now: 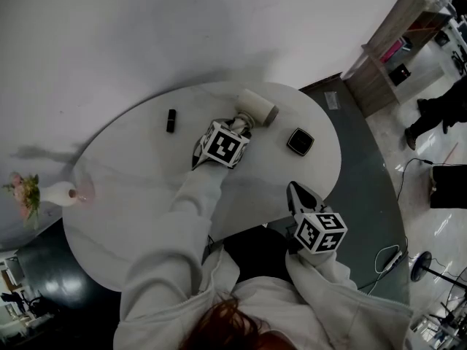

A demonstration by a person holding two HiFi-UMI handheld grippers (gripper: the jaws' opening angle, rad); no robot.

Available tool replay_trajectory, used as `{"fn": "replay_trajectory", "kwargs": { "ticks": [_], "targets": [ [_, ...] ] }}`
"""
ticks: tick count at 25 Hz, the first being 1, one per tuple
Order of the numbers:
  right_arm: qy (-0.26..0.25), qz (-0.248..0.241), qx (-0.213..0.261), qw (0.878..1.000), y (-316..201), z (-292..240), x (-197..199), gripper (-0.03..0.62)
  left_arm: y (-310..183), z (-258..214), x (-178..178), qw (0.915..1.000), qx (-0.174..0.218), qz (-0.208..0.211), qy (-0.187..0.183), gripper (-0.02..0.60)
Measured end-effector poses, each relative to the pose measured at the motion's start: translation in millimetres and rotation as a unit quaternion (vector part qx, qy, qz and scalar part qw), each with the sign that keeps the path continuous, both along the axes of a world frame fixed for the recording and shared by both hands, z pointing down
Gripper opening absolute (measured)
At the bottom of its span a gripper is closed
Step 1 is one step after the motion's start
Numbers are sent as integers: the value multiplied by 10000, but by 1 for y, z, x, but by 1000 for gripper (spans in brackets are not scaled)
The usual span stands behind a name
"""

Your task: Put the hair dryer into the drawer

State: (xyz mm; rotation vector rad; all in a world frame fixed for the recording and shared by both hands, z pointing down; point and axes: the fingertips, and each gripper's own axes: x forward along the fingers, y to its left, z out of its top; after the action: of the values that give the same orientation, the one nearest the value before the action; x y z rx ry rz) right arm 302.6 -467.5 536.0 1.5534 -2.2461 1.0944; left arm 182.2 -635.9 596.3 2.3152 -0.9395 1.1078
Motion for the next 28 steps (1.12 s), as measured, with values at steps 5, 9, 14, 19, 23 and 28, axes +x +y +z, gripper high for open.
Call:
{"fn": "replay_trajectory", "kwargs": {
  "ticks": [5, 9, 14, 19, 23, 28],
  "targets": [
    [-11, 69, -25, 10000, 5, 2, 4, 49, 1, -3, 0, 9998, 218, -22, 29, 241],
    [-14, 90, -24, 10000, 8, 2, 6, 49, 3, -5, 1, 9993, 369, -34, 22, 239],
    [-43, 44, 5, 10000, 12, -2, 4, 49, 10, -14, 1, 9979, 618, 13, 211, 238],
    [-81, 19, -11, 10000, 17, 0, 1, 49, 27, -27, -5, 9962, 709, -221, 462, 238],
    [-105, -68, 42, 9999, 18, -2, -4, 49, 44, -34, -14, 9930, 788, -505, 715, 238],
    [-128, -94, 119, 9998, 21, -7, -6, 49, 79, -40, -25, 9905, 910, -675, 773, 238]
  ]
}}
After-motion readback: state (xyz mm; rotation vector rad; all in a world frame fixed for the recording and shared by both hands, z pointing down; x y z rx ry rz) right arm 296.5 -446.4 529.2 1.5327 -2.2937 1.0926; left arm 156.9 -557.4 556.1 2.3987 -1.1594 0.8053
